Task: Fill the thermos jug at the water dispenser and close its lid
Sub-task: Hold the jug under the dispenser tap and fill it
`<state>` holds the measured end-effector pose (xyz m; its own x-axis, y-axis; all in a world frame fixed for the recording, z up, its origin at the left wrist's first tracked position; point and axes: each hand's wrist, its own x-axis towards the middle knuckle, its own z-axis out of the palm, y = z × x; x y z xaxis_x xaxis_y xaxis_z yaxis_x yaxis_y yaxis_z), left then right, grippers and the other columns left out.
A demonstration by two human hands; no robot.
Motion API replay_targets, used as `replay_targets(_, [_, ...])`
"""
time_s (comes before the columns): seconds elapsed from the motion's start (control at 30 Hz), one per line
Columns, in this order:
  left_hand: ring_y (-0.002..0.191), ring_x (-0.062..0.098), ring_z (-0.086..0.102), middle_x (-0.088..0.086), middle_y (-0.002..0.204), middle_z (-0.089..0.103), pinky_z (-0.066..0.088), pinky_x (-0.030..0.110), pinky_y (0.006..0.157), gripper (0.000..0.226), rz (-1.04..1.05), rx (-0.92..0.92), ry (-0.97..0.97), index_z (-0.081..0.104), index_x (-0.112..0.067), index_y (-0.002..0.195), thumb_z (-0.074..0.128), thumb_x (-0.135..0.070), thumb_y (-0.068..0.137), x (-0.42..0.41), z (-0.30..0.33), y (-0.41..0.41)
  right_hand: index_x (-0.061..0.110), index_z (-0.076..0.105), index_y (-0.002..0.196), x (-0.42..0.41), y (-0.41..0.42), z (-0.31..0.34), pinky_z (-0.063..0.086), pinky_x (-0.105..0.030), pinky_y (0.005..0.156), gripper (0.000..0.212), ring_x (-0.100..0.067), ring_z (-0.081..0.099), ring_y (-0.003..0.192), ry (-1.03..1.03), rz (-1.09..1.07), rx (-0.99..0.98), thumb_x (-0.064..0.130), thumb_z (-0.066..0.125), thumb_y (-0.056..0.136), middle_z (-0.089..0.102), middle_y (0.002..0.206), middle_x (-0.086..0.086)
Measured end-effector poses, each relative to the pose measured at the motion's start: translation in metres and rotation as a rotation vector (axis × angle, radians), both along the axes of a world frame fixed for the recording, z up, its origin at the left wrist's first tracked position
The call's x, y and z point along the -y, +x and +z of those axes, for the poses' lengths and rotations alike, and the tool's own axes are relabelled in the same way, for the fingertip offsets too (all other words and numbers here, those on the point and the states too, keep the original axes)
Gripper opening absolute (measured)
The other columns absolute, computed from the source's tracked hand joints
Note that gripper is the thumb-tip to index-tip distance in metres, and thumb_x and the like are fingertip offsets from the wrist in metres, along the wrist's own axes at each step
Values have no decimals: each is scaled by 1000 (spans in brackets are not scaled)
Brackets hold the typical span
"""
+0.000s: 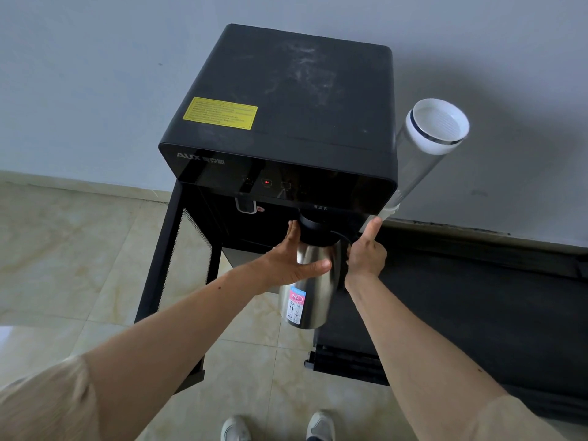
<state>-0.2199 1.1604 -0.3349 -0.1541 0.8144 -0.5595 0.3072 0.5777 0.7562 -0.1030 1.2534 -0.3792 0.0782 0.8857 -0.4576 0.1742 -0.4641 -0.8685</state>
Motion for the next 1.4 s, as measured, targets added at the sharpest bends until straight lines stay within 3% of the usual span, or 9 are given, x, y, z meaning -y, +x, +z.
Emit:
replay_targets(0.53, [149,20,-6,-4,160,-19,12,33,116,110,-2,-6,6,-22,-28,148,63,-50,81,0,2,1,13,40,52,-2,1,-4,40,-38,63,73,-17,40,48,-10,-7,-5,75,30,90,40,48,-2])
replay_targets(1.4, [149,23,-2,-3,161,-14,15,35,115,115,-12,-29,-23,-22,-32,147,66,-55,77,1,-5,0,11,50,59,0,3,-6,49,-41,72,72,-24,54,62,-4,0,-11,71,29,93,52,59,-7])
